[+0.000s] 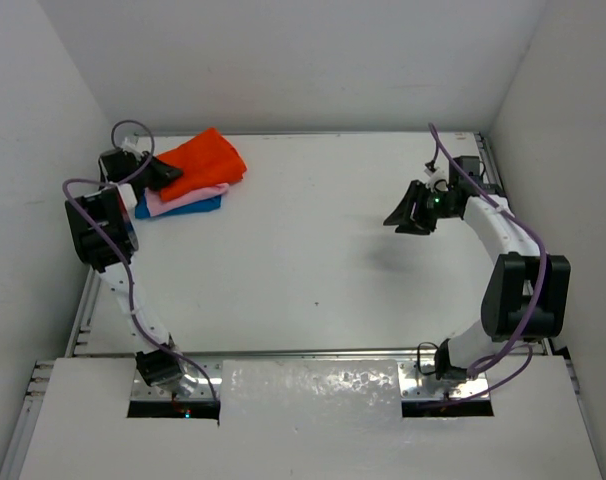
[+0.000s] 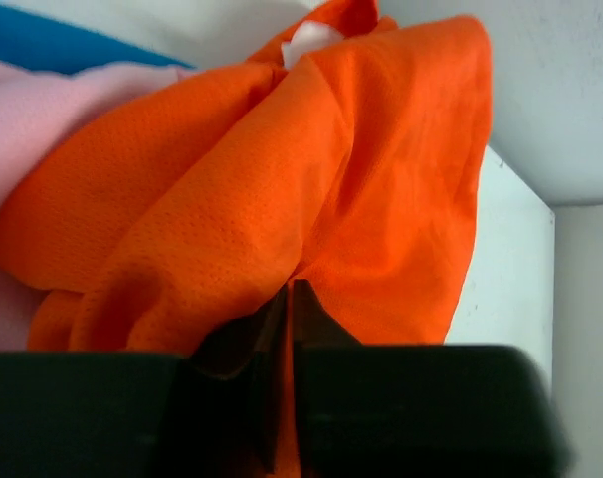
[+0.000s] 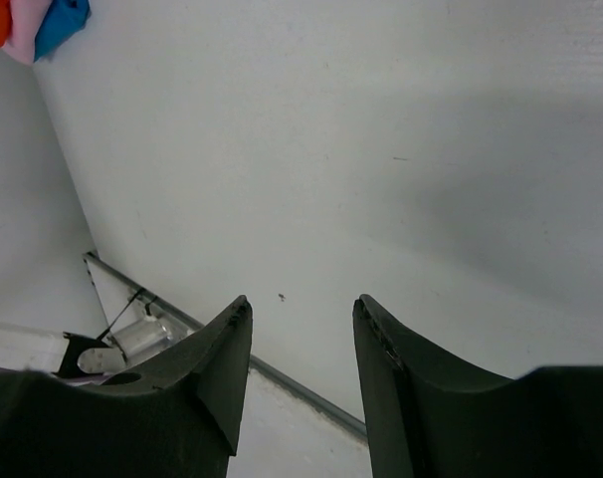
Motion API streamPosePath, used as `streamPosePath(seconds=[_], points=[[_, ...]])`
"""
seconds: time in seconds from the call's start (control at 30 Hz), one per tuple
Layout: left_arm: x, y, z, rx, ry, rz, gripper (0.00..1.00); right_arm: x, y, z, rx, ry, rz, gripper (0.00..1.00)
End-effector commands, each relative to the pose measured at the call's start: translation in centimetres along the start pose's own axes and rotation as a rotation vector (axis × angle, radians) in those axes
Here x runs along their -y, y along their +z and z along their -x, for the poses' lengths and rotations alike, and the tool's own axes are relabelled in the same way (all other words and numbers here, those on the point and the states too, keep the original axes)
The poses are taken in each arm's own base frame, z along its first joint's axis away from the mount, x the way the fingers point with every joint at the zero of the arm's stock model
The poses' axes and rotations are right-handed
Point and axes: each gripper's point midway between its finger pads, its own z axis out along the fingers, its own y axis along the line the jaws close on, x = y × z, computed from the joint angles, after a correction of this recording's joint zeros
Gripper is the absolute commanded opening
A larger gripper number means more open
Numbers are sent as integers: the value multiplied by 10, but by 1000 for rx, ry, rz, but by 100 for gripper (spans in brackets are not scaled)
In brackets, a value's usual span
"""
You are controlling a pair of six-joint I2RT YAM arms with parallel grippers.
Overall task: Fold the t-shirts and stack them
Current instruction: Put the neatly folded tshirt into the corner of the board with the left arm
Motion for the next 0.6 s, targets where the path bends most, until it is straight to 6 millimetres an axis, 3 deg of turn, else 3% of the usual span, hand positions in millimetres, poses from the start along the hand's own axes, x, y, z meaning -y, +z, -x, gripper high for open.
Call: streamPosePath(seconds=[0.0,0.03,0.07,0.1,0.2,0.23,0.3,0.33,0.37,0.43,0.47,0.53,0.57], points=[[38,-12,54,142,104,-40,8,-6,-8,8,26,-28,0,45],[57,-25,68,177,138,-39,12,-7,-9,8,23,-25,-3,45],[62,-32,71,182,138,-13,22,-8,-10,9,30,-29,1,46],[79,-47,89,239,173,13,39,-10,-11,11,38,-26,7,46],[95,-68,101,264,179,59,62,-14,-12,11,42,-23,17,49],[114,-80,112,288,206,51,72,-14,-14,10,41,-22,15,51],[123,-88,106,244,198,75,76,-16,-17,11,57,-31,9,55],[130,-94,105,236,225,83,84,-16,-18,11,61,-30,9,57],[128,-96,95,193,209,115,85,-17,-19,11,60,-31,10,59],[141,-95,71,138,244,120,96,-20,-22,10,63,-26,13,71],[152,-88,46,75,259,113,97,-21,-23,11,67,-25,16,75],[153,-90,13,23,276,164,100,-26,-28,11,80,-27,23,81],[160,-82,-28,-62,275,119,100,-27,-29,11,84,-27,22,83]])
